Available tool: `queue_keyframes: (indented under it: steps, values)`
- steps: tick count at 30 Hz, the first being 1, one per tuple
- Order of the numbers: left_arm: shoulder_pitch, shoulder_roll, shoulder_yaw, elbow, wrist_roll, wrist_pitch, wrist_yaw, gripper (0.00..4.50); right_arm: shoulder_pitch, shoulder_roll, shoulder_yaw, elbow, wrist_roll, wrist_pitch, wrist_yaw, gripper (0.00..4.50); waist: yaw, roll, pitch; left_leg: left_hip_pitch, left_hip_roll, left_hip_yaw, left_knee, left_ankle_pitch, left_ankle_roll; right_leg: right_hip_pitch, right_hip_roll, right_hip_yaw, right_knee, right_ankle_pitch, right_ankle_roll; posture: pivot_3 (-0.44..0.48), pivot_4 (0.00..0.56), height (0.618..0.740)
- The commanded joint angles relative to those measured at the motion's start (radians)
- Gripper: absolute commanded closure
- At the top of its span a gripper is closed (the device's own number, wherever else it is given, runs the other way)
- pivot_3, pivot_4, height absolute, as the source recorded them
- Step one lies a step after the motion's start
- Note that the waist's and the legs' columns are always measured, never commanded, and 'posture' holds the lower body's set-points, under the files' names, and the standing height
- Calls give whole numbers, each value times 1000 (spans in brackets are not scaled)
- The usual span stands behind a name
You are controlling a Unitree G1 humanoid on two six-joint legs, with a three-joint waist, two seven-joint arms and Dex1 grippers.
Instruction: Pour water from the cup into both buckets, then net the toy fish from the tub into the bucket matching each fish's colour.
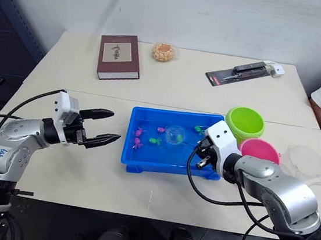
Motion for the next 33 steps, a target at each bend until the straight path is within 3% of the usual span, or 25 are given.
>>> queue_keyframes:
  steps: [1,4,14,33]
  values:
    - [10,16,15,-55,-13,9,1,11,-29,-11,6,-7,-43,35,0,4500,-1,0,0,0,0,0,0,0,0,0,0,0,0,0,0,0,150,738]
    - [8,20,11,-60,-10,15,1,11,-70,-19,72,31,-119,19,5,4500,-7,0,0,0,0,0,0,0,0,0,0,0,0,0,0,0,150,738]
    - [11,21,9,-101,-13,44,19,11,-206,110,195,159,-236,0,32,4500,-11,0,0,-2,0,1,0,0,0,-3,1,1,1,0,0,0,150,738]
    - [40,18,20,-135,-24,65,33,11,-206,199,217,200,-351,-164,158,4500,-11,0,0,-3,0,2,-1,0,0,-6,1,1,2,0,0,0,150,738]
